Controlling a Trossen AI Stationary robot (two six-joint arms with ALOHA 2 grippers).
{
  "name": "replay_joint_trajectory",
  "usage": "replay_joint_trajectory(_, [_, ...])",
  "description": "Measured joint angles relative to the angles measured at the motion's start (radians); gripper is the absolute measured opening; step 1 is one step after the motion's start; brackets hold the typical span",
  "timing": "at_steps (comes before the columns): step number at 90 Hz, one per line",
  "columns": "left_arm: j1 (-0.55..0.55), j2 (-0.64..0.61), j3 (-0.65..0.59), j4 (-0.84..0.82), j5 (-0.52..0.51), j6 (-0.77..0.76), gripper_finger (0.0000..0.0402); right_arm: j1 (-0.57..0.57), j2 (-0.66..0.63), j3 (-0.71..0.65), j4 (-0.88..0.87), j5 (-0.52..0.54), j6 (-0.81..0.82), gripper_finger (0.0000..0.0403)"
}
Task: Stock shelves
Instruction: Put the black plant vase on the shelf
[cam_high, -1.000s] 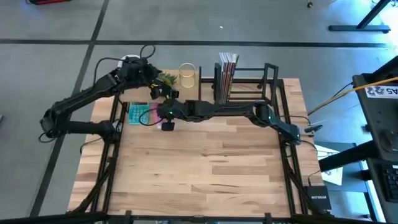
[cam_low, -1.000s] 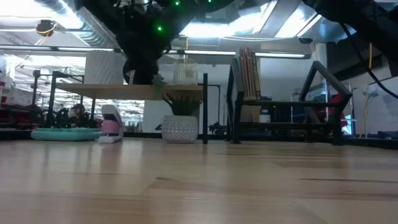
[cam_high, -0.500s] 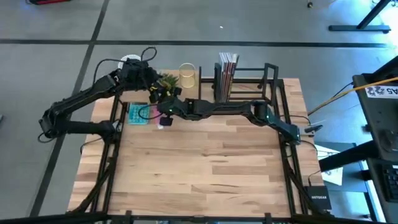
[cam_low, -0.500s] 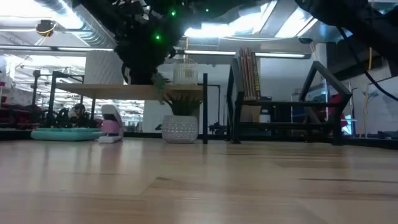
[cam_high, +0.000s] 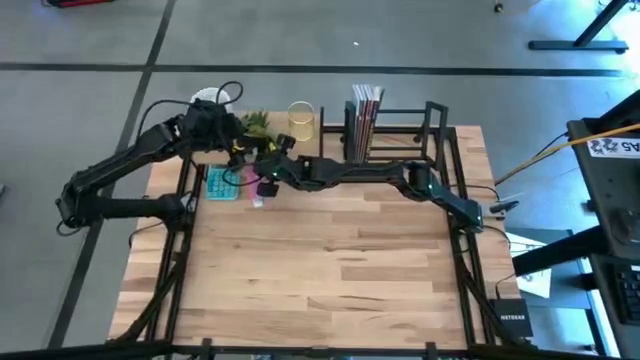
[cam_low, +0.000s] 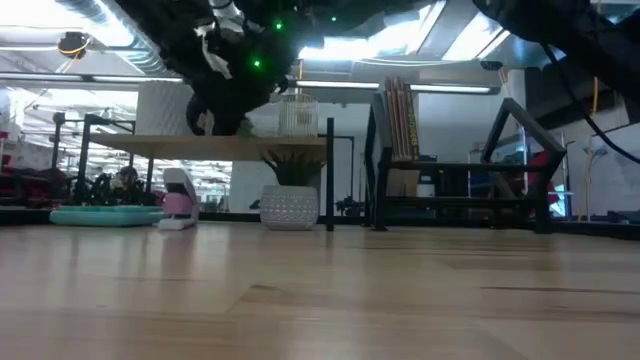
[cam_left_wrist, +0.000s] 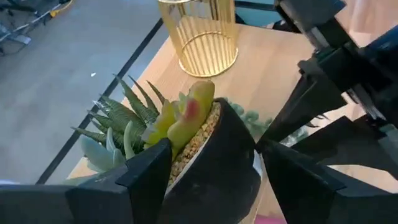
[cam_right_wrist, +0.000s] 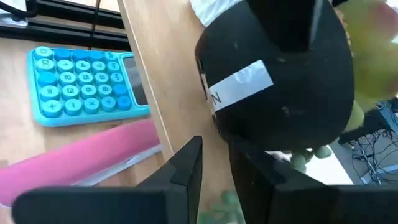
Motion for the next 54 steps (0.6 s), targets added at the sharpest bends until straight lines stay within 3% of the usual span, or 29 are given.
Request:
replay_joint_trajectory(31, [-0.022,-0.049,-0.137,0.040,-0.015,-0.027,0.0237,0.000,0.002,-0.002,-0.021,-0.002,-0.001,0.0066])
replay_joint_trajectory(54, [-0.042,-0.077,-0.167,0.062,-0.031,-0.034,0.0237,0.000,0.002,-0.001,-0.030,-0.001,-0.002,0.0066])
